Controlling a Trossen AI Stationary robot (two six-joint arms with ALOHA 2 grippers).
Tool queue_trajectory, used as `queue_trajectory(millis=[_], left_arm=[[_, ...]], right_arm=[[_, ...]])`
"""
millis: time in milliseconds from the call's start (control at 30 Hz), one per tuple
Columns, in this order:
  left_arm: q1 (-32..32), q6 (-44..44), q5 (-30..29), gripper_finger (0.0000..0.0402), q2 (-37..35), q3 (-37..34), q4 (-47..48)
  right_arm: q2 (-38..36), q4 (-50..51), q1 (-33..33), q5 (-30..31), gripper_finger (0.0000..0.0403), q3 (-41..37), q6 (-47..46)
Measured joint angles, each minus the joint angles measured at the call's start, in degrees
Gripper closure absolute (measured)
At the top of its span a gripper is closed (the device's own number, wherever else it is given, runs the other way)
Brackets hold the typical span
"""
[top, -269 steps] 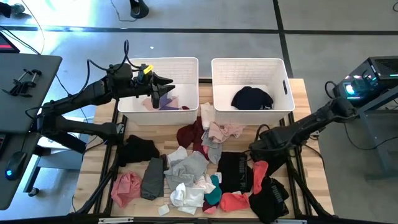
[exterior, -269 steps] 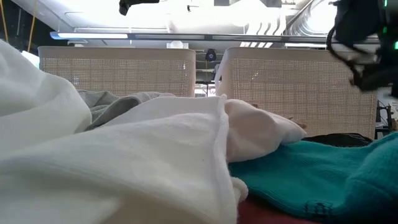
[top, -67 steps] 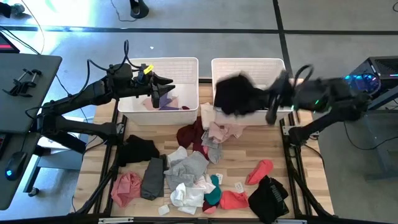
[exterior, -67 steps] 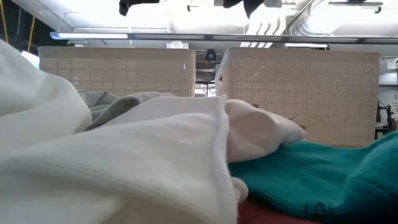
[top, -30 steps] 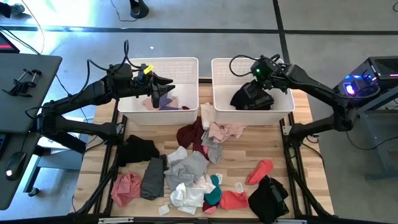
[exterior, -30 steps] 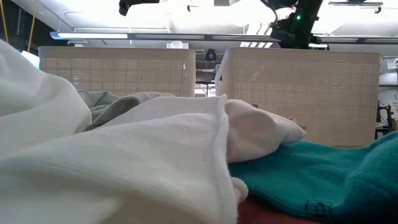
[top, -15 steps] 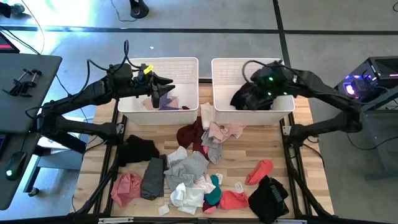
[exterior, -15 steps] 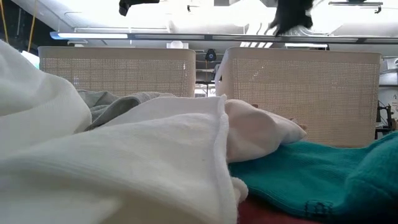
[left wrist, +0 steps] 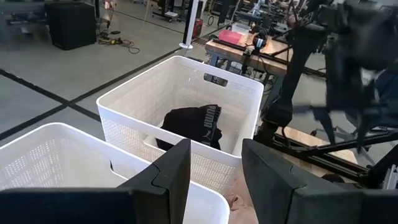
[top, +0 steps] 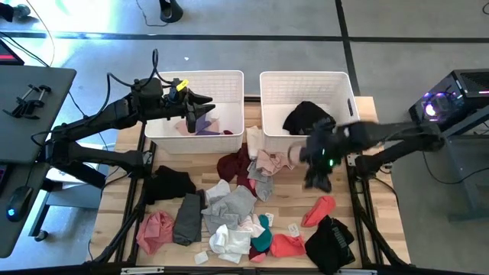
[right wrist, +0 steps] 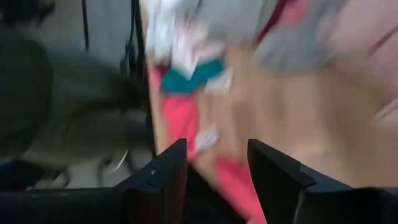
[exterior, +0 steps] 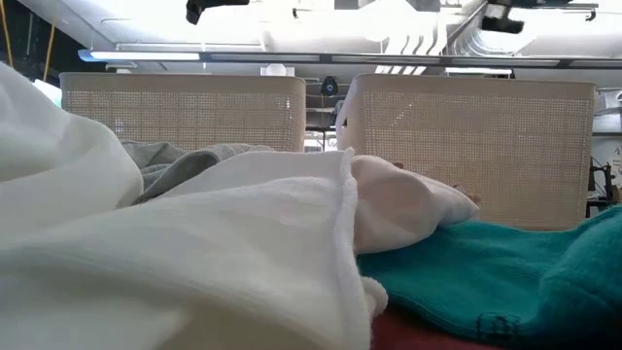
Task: Sort clothes
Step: Put the black underwear into the right white laundry bin
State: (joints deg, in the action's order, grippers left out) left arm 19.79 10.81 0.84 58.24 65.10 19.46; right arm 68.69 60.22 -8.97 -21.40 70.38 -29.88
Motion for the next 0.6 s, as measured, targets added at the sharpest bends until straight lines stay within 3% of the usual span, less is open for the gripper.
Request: queue_trajectory(millis=[233,433,600], left_arm=[[0.0,-1.03,0.0,0.027,0.0,0.0,0.0],[0.0,-1.01,0.0,0.027,0.0,0.0,0.02],[0.0,-1.01,0.0,0.027,0.0,0.0,0.04]], right_arm=[[0.09,-18.48,-16.69,-13.04,0.0247,-15.28,-10.48],[0.09,-29.72,-29.08,-9.96,0.0247,-24.93,-26.39],[0.09,-33.08,-33.41,-7.01,0.0228,-30.93,-42.82]])
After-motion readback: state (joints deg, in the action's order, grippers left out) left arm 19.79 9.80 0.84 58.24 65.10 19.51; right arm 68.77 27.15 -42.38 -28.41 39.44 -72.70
